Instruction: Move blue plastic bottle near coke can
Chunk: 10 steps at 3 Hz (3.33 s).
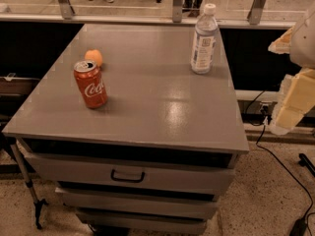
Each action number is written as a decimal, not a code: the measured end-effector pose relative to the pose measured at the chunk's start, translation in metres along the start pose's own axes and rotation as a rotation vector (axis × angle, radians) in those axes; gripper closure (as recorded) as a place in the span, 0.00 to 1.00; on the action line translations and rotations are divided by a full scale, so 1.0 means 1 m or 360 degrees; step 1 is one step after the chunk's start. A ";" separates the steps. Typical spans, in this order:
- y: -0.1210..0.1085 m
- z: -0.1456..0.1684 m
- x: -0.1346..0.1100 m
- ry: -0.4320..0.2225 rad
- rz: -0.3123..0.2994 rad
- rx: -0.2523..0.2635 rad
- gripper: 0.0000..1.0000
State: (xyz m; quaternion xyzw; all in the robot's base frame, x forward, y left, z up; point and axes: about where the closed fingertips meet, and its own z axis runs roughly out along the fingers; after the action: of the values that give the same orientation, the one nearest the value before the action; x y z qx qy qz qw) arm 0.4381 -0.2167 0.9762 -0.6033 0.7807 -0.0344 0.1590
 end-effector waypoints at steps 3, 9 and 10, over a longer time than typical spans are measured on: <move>0.001 -0.003 0.029 -0.0318 0.0369 0.0059 0.00; -0.001 0.014 0.072 -0.1168 0.1295 0.0706 0.00; -0.002 0.013 0.069 -0.1198 0.1305 0.0687 0.00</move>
Offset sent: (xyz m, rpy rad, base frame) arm 0.0030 -0.0193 0.0050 0.2474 -0.0254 -0.1451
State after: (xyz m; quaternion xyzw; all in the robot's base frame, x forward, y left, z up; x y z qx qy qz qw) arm 0.4285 -0.2810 0.9502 -0.1775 0.8153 0.0881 0.5440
